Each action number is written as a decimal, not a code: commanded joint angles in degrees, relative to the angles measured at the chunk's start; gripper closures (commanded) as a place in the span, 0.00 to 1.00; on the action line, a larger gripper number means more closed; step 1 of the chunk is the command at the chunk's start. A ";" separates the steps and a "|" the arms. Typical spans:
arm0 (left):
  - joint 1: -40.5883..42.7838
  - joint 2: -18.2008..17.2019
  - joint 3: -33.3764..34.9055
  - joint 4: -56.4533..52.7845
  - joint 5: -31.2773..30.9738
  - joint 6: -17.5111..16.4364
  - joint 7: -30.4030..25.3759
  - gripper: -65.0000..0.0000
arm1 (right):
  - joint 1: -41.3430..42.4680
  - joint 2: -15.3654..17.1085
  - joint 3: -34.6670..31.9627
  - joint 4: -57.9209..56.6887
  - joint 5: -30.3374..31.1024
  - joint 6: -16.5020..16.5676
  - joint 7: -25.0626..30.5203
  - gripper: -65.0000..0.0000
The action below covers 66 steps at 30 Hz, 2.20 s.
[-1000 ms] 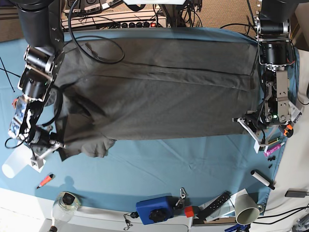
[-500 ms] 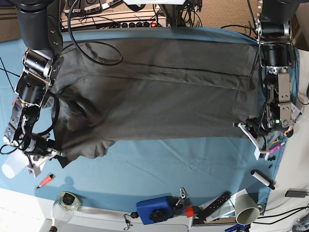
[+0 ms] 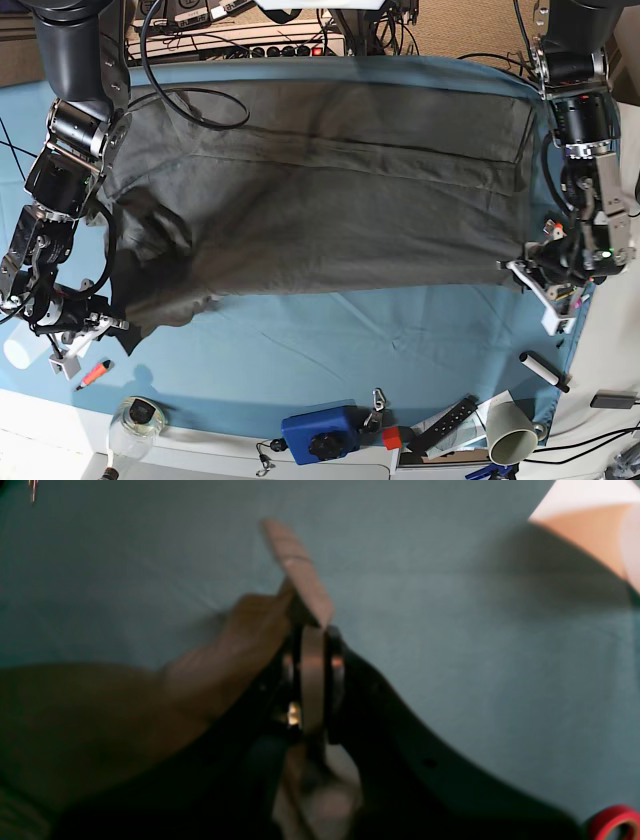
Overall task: Fold the T-shirt properly
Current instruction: 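Lift the shirt side with both grippers and fold it over the body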
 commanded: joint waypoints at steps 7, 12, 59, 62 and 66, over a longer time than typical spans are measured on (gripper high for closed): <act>1.81 -2.23 -2.45 1.03 -5.64 -2.32 1.27 1.00 | 0.68 0.98 0.15 1.36 5.05 0.63 -3.37 1.00; 3.69 -2.23 -2.45 4.20 -5.88 -4.00 2.32 1.00 | -4.35 0.98 0.15 6.88 4.92 1.33 -3.56 1.00; 15.91 -3.32 -9.86 13.84 -9.49 -6.80 2.73 1.00 | -38.23 1.16 20.39 34.12 17.55 4.46 -3.56 1.00; 16.70 -4.02 -9.84 13.84 -10.93 -6.88 2.84 1.00 | -39.12 1.16 20.72 34.12 18.03 4.46 -3.56 1.00; 18.16 -3.98 -9.84 13.90 -11.15 -8.02 3.23 1.00 | -40.50 1.14 20.76 34.42 18.03 4.46 -3.56 1.00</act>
